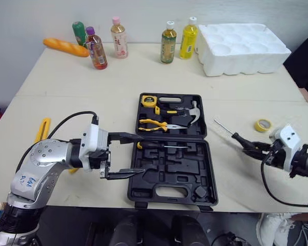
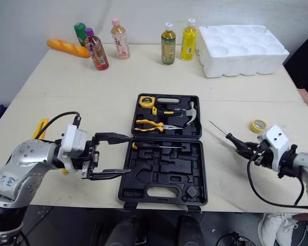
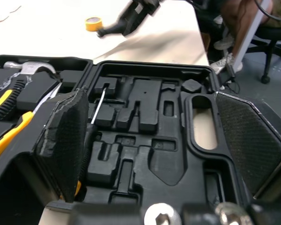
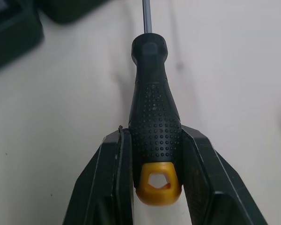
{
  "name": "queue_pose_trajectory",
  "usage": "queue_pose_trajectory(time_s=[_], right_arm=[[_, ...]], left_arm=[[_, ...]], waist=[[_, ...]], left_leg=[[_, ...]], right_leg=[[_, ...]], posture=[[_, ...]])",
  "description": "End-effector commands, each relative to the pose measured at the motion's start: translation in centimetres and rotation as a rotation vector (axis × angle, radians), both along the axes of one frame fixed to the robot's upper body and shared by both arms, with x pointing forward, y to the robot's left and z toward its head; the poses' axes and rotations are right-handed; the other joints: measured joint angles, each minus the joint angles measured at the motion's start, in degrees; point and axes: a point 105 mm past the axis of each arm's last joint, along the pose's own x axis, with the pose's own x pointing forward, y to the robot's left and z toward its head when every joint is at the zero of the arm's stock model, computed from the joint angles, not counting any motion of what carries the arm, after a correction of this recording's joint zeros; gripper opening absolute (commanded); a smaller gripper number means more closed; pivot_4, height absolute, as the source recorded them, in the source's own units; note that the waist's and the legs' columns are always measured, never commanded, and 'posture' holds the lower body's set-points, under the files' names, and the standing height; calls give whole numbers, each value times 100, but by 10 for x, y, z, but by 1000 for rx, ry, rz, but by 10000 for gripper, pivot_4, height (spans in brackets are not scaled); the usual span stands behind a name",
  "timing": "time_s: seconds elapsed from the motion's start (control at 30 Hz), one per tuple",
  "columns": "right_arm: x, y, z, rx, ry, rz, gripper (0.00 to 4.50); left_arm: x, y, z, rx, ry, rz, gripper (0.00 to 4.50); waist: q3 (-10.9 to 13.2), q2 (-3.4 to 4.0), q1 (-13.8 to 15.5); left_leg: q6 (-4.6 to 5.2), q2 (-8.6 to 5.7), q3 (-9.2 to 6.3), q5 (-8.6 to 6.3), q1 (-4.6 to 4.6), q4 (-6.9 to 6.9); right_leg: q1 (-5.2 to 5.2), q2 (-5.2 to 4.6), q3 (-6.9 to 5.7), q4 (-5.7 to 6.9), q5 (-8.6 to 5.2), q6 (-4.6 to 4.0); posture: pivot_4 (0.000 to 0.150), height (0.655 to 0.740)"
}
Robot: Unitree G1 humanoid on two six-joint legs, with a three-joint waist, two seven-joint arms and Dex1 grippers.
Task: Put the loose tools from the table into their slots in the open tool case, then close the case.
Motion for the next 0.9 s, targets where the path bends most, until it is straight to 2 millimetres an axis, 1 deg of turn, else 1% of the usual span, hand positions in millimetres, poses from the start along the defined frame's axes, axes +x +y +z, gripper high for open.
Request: queue_pose_trajectory(time_s=[0.03, 0.13, 0.17, 0.23, 0.27, 0.37, 0.47, 0.57, 0.63, 0.73, 0.9], right_arm=[[-2, 24, 17, -58, 26, 132, 9478], [0, 37, 22, -93, 26, 190, 9478], [1, 44, 26, -92, 17, 212, 9478], [1, 64, 29, -96, 19, 285, 9478], [1, 71, 30, -101, 23, 312, 9478], [-5, 101, 29, -112, 54, 405, 9478], [-12, 123, 28, -123, 91, 466, 9478], [-16, 134, 26, -151, 121, 494, 9478], [-20, 146, 22, -180, 136, 527, 9478], [-25, 164, 16, -215, 150, 573, 9478], [-27, 169, 4, -321, 142, 616, 9478]], left_arm=[[-1, 8, 1, 22, -33, 15, 45000], [1, 11, 0, 33, -53, 19, 45000], [2, 13, -1, 42, -59, 23, 45000], [5, 18, -3, 56, -58, 48, 45000], [5, 19, -4, 59, -57, 57, 45000], [7, 24, -9, 74, -50, 86, 45000], [6, 25, -12, 78, -53, 98, 45000], [5, 24, -13, 73, -54, 104, 45000], [5, 22, -15, 72, -52, 107, 45000], [4, 20, -18, 74, -49, 114, 45000], [6, 17, -19, 59, -36, 119, 45000]], waist=[[0, 0, 9], [0, 0, 17], [0, 0, 24], [0, 0, 21], [0, 0, 20], [0, 0, 10], [1, 0, 9], [0, 0, 9], [0, 0, 17], [0, 0, 11], [0, 0, 13]], left_leg=[[-1, 0, -1, 0, 0, -2], [-7, 6, -3, -2, -1, -4], [-8, 6, -3, -3, -1, -4], [-6, 3, -2, -4, -7, -1], [-5, 1, 1, -4, -8, 0], [-6, 3, -1, -5, -9, 0], [-9, 7, -1, -6, -12, -2], [-9, 7, -2, -6, -29, 3], [-5, 6, -7, -4, -76, 24], [-4, 6, -7, -4, -90, 41], [-3, 5, -6, -5, -92, 45]], right_leg=[[-1, 0, -1, 1, 0, 0], [-3, 2, -3, -2, -2, -3], [-3, 3, -4, -4, -2, -3], [-7, 0, -3, -3, -1, -3], [-9, -2, -2, -3, -1, -3], [-10, -2, -3, -4, -1, -3], [-14, 0, -3, -3, -2, -4], [-32, -3, -3, 0, -2, -4], [-72, -4, -6, 17, -1, -6], [-84, -3, -7, 27, -1, -6], [-85, -3, -7, 29, -1, -6]], posture=[[1500, 7400], [1500, 7400], [1500, 7400], [1500, 7400], [1500, 7400], [1500, 7400], [1500, 7400], [1500, 7400], [1500, 7400], [1500, 7400], [1500, 7400]])
